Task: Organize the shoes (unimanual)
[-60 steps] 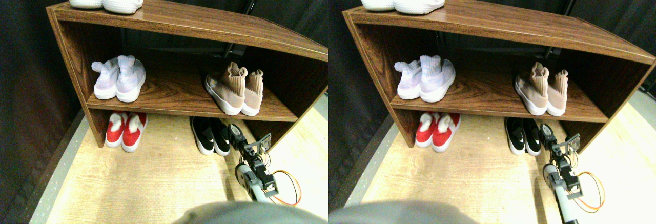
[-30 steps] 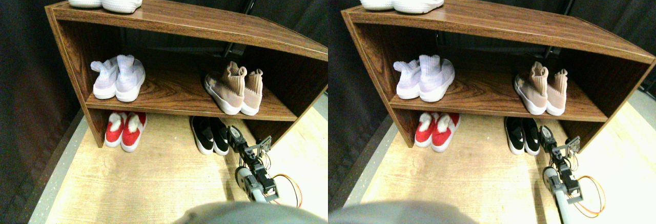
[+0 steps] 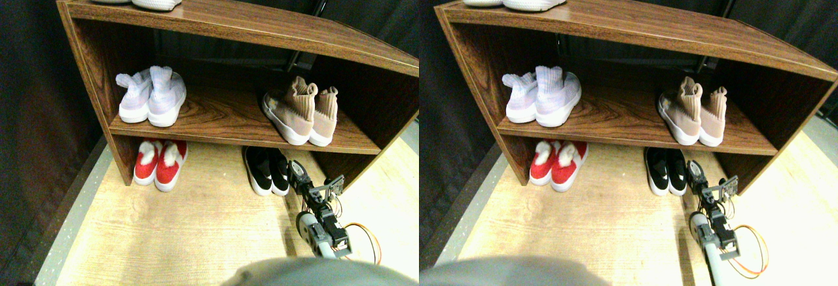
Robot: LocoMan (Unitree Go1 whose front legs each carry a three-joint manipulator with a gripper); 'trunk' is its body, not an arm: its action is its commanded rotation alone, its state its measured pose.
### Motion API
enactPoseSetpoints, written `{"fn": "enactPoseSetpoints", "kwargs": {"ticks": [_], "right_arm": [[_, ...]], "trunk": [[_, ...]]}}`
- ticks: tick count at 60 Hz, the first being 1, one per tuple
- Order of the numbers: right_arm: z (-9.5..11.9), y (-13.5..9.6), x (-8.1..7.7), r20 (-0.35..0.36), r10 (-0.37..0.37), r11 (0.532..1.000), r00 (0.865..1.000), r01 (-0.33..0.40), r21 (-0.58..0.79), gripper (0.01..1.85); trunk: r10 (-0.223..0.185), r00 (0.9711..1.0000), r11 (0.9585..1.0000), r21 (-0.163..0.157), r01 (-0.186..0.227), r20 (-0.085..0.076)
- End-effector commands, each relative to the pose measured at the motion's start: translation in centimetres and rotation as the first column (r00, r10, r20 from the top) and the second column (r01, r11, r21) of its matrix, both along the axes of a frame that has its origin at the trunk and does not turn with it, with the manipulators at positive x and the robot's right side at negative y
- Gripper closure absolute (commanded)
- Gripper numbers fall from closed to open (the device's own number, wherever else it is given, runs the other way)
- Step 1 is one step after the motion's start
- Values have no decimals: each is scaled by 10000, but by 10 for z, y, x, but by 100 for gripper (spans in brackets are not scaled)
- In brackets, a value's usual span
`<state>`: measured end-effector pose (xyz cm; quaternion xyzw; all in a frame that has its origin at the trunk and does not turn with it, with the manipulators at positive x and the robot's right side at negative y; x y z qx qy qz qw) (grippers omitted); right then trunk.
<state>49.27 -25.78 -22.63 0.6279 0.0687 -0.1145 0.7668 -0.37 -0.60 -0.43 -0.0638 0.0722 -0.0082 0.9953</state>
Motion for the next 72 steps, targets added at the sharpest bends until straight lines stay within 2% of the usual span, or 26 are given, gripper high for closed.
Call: {"fn": "enactPoseSetpoints", "kwargs": {"ticks": [1,11,15,16,24,40,45,55,64,68,72], "right_arm": [[11,-5,3,381,-233,9972,9990,260,-696,180],[25,-19,0,606,31,9933,9982,39,-1154,180],[30,-24,-2,778,-122,9937,9969,207,-1103,180],[35,-27,-3,933,-335,9917,9951,446,-1205,180],[45,-37,-8,1093,-336,9845,9934,517,-1675,180],[58,-66,-30,1594,-459,9804,9861,751,-1820,180],[63,-68,-38,1730,-570,9742,9833,927,-2058,180],[75,-68,-57,2158,-329,9775,9759,764,-1968,180],[81,-64,-71,2371,68,9745,9715,467,-2193,180],[85,-61,-82,2470,543,9764,9675,4,-2162,180],[88,-55,-91,2519,374,9749,9670,200,-2217,180]], "trunk": [[-67,10000,9999,-146,66,-54],[-252,9997,9997,-35,252,39],[-347,9993,9994,11,347,100],[-386,9992,9993,24,386,126],[-565,9981,9984,93,563,254],[-900,9949,9956,320,886,452],[-962,9940,9949,360,944,522],[-1005,9933,9945,359,986,564],[-988,9934,9948,321,971,589],[-981,9934,9949,309,964,602],[-967,9933,9950,312,948,638]]}}
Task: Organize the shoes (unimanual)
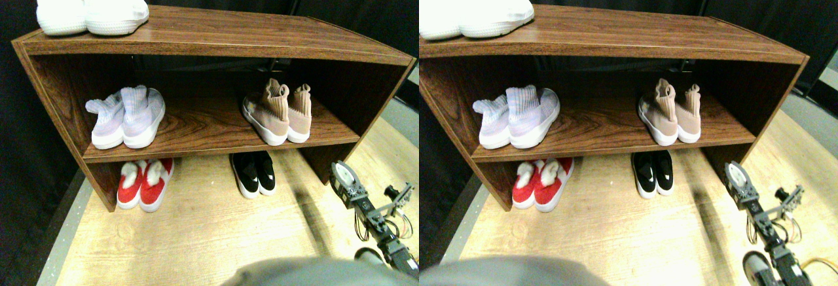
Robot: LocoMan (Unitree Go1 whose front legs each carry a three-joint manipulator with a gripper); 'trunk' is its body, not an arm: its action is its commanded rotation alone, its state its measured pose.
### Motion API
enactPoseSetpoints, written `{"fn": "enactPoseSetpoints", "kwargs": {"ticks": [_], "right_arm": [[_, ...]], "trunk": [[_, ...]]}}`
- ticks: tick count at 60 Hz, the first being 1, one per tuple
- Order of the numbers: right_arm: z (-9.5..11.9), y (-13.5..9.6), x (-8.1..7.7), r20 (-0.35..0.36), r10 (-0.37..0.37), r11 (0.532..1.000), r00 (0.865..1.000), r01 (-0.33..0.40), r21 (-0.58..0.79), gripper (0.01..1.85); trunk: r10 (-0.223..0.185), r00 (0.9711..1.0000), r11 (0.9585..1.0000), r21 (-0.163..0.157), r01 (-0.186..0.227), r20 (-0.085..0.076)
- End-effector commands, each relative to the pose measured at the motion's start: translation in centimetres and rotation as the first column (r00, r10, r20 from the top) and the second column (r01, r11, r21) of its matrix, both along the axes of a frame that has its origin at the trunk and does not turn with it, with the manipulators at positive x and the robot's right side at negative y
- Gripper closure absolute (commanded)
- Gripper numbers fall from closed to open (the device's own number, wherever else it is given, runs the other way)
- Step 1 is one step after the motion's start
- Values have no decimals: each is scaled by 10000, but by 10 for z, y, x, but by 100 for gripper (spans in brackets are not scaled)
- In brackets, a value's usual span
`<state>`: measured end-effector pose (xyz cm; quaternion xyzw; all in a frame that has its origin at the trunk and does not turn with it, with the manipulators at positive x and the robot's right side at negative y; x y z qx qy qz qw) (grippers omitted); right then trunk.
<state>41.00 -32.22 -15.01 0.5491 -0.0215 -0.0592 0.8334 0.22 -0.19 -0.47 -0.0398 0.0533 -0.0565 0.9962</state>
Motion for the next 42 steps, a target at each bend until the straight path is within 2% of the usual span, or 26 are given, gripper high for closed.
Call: {"fn": "enactPoseSetpoints", "kwargs": {"ticks": [1,9,19,22,38,40,42], "right_arm": [[13,10,-11,609,232,9997,9979,-224,-132,180],[19,16,-25,916,1247,9918,9880,-1214,-411,180],[26,30,-39,1103,1400,9900,9840,-1370,-345,180],[29,35,-44,1211,1803,9832,9761,-1753,-509,180],[38,57,-53,1345,2268,9739,9646,-2256,-245,180],[40,65,-53,1475,2681,9627,9520,-2704,-46,180],[41,66,-53,1475,2707,9619,9513,-2736,-12,180]], "trunk": [[8,9998,9999,-134,-6,209],[13,9995,9999,-136,-9,317],[66,9989,9998,-164,-59,461],[85,9985,9998,-192,-75,535],[222,9971,9993,-330,-199,732],[274,9966,9991,-348,-247,782],[320,9959,9988,-388,-288,844]]}}
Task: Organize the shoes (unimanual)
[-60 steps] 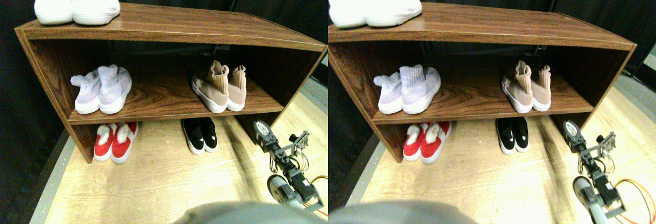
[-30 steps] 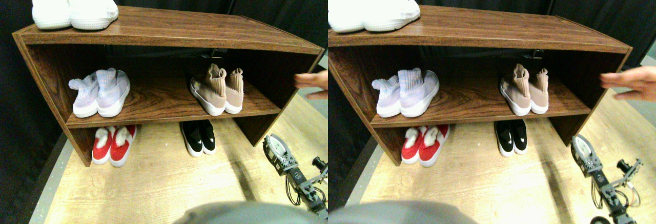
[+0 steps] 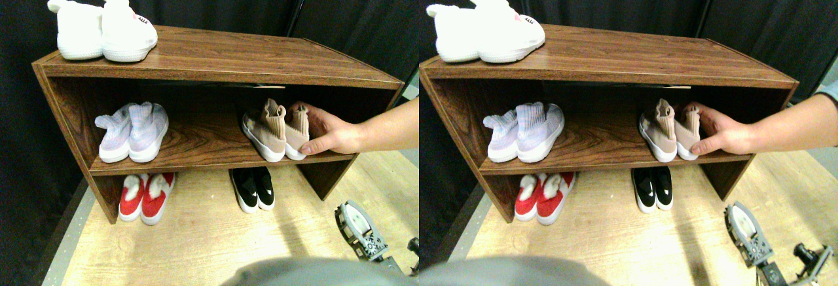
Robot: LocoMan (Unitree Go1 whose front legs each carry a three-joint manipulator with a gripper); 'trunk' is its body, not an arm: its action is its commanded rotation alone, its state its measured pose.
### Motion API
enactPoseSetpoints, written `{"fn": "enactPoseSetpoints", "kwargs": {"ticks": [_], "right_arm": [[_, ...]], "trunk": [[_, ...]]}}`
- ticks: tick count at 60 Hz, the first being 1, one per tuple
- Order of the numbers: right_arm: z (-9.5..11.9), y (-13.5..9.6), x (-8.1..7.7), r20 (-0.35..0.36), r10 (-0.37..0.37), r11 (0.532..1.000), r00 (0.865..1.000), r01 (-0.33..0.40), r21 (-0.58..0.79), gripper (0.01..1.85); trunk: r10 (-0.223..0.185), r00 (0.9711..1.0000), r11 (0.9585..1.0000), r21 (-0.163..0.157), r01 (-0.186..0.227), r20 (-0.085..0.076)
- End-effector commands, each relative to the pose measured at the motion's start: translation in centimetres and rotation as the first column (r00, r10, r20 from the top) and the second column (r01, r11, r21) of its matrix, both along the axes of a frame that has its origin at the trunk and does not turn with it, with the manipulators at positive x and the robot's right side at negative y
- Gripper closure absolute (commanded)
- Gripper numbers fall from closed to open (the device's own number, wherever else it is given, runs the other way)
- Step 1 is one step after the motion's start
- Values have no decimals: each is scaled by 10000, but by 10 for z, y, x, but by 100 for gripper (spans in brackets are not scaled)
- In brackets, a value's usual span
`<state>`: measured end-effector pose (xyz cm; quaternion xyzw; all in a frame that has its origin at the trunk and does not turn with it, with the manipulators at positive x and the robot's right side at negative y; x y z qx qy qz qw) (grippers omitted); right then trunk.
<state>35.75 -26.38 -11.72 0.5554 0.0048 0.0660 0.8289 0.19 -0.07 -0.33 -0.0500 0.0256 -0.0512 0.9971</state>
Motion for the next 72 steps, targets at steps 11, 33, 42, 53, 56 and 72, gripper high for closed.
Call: {"fn": "enactPoseSetpoints", "kwargs": {"ticks": [11,33,42,53,56,72], "right_arm": [[11,24,0,617,852,9964,9945,-849,-75,180],[13,41,8,619,947,9952,9936,-960,185,180],[13,39,9,725,980,9952,9925,-980,-41,180],[15,36,7,751,851,9964,9935,-852,-14,180],[15,36,6,732,826,9966,9939,-828,2,180],[15,33,4,720,865,9960,9936,-878,138,180]], "trunk": [[325,9988,9991,-267,-315,373],[361,9987,9988,-334,-350,351],[340,9988,9989,-330,-328,353],[242,9992,9993,-283,-233,330],[211,9992,9995,-252,-203,336],[172,9994,9997,-189,-166,296]]}}
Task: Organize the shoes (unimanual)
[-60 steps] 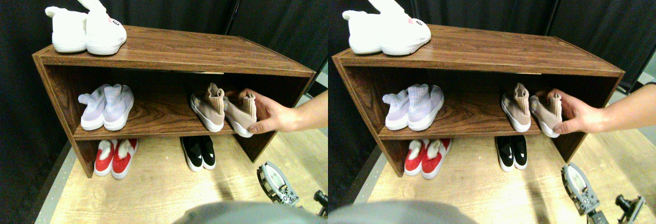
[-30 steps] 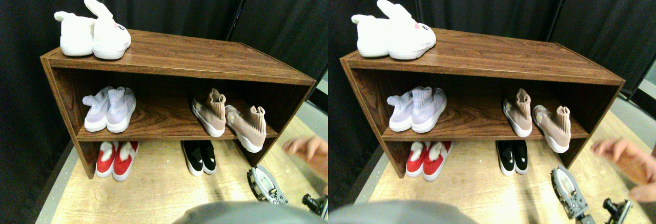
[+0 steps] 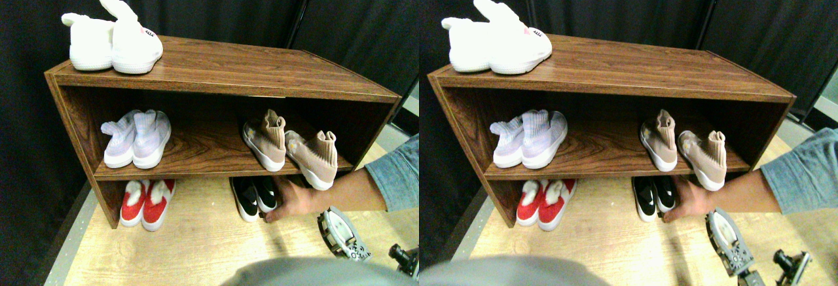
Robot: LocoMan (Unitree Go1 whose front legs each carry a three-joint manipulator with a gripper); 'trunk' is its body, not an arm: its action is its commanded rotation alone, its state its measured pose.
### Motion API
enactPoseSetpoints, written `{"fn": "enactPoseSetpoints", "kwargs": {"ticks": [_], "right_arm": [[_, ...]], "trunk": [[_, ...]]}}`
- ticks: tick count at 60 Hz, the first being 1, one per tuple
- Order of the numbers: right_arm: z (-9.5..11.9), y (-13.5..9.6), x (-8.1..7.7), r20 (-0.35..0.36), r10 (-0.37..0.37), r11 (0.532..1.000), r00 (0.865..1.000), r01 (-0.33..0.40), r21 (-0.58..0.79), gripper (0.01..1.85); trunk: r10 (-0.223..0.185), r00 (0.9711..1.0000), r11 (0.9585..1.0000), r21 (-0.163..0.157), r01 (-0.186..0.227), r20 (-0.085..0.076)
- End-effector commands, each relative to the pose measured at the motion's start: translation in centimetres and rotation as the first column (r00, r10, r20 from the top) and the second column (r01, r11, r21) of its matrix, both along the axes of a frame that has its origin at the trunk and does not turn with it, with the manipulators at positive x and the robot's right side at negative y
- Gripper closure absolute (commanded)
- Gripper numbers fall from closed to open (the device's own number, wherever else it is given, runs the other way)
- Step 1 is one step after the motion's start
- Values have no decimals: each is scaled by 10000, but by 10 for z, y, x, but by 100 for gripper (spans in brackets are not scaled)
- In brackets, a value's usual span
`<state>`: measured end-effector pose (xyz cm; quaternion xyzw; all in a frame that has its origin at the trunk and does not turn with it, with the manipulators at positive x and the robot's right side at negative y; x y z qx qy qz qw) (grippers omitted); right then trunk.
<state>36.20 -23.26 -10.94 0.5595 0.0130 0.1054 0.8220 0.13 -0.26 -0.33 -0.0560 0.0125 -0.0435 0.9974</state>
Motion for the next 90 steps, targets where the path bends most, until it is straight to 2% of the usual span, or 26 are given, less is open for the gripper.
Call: {"fn": "enactPoseSetpoints", "kwargs": {"ticks": [1,32,33,40,48,51,53,54,56,57,58,59,63,64,67,80,89,90], "right_arm": [[8,2,-1,410,121,9999,9991,-123,57,180],[7,2,-2,566,137,9998,9983,-145,139,180],[7,2,-2,549,141,9998,9984,-150,155,180],[8,2,-3,503,-128,9997,9987,117,215,180],[13,1,-10,463,-292,9989,9985,274,386,180],[16,1,-13,797,-265,9996,9965,271,-63,180],[19,0,-15,777,-206,9995,9968,185,266,180],[21,-1,-17,906,-239,9995,9956,219,230,172],[25,-4,-20,864,-181,9992,9961,148,381,140],[25,-4,-20,864,-181,9992,9961,148,381,140],[28,-6,-21,951,-219,9994,9952,192,291,118],[28,-6,-21,951,-219,9994,9952,192,291,118],[37,-9,-21,1078,-179,9998,9940,180,6,58],[37,-9,-21,1078,-179,9998,9940,180,6,58],[42,-13,-19,1536,-141,9964,9880,268,-809,34],[53,-18,-2,1700,-482,9946,9843,630,-823,12],[56,-20,13,1611,-714,9923,9844,865,-887,14],[56,-20,19,1423,-893,9920,9858,1009,-761,15]], "trunk": [[-1,10000,10000,-55,2,50],[-114,9999,9999,80,113,50],[-146,9999,9998,102,146,16],[-146,9999,9998,102,146,16],[-347,9994,9992,211,346,37],[-377,9993,9990,235,376,40],[-403,9992,9989,237,401,62],[-436,9990,9987,250,434,72],[-463,9989,9986,256,460,90],[-463,9989,9986,256,460,90],[-482,9988,9985,257,479,107],[-482,9988,9985,257,479,107],[-501,9987,9984,263,498,127],[-502,9986,9984,262,498,145],[-502,9986,9984,268,498,156],[-462,9987,9987,245,456,229],[-400,9989,9990,203,394,253],[-400,9989,9990,203,394,253]]}}
